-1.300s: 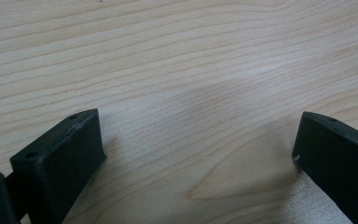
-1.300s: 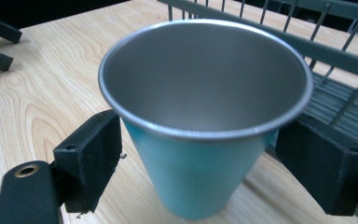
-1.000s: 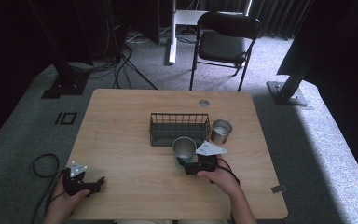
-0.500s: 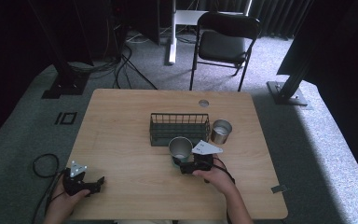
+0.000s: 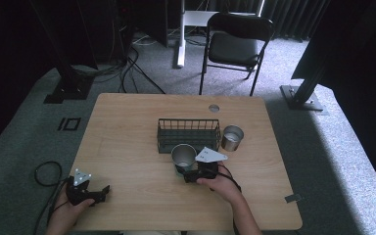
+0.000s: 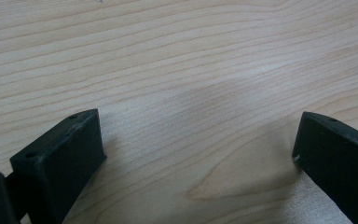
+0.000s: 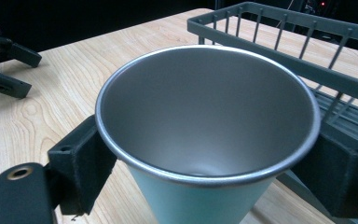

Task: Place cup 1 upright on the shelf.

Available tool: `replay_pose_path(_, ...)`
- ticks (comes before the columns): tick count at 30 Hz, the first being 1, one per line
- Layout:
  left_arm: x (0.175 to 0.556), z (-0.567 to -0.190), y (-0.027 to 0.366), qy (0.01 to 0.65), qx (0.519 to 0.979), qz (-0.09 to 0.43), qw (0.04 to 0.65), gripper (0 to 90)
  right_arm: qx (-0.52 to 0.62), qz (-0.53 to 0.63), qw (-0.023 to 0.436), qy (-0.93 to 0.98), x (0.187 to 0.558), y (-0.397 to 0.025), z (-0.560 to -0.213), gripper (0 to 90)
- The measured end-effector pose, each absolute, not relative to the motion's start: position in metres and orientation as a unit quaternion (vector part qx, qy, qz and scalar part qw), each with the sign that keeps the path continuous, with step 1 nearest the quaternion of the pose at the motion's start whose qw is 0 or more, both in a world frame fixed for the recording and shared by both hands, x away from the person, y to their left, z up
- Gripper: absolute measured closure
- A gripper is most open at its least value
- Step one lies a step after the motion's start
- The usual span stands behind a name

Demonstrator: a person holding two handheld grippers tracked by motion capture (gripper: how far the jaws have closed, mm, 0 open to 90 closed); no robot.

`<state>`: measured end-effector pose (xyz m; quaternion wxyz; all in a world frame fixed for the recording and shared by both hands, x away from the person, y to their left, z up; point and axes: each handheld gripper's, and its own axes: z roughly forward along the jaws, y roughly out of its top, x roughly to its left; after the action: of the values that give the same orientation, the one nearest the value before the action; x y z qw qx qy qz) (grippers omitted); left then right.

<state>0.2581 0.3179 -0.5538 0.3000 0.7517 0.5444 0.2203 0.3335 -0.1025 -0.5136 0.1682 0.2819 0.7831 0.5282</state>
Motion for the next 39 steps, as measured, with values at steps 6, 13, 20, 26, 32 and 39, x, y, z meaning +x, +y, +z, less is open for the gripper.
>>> replay_pose_path(6, 0.258, -0.554, 0.318, 0.544, 0.752, 0.22, 0.3, 2.3, 0.272, 0.522, 0.173, 0.789, 0.334, -0.098, -0.512, 12.9)
replay_pose_path(13, 0.258, -0.554, 0.318, 0.545, 0.751, 0.22, 0.3, 2.3, 0.279, 0.532, 0.171, 0.781, 0.336, -0.1, -0.505, 12.9)
replay_pose_path(20, 0.258, -0.554, 0.318, 0.544, 0.752, 0.22, 0.3, 2.3, 0.277, 0.535, 0.169, 0.78, 0.336, -0.1, -0.495, 12.9)
replay_pose_path(26, 0.258, -0.554, 0.318, 0.544, 0.752, 0.221, 0.3, 2.3, 0.279, 0.544, 0.161, 0.775, 0.337, -0.098, -0.485, 12.9)
replay_pose_path(32, 0.258, -0.554, 0.318, 0.544, 0.752, 0.221, 0.3, 2.3, 0.276, 0.554, 0.169, 0.767, 0.339, -0.099, -0.471, 12.9)
replay_pose_path(39, 0.258, -0.554, 0.318, 0.544, 0.752, 0.221, 0.3, 2.3, 0.274, 0.566, 0.181, 0.757, 0.343, -0.097, -0.448, 12.8)
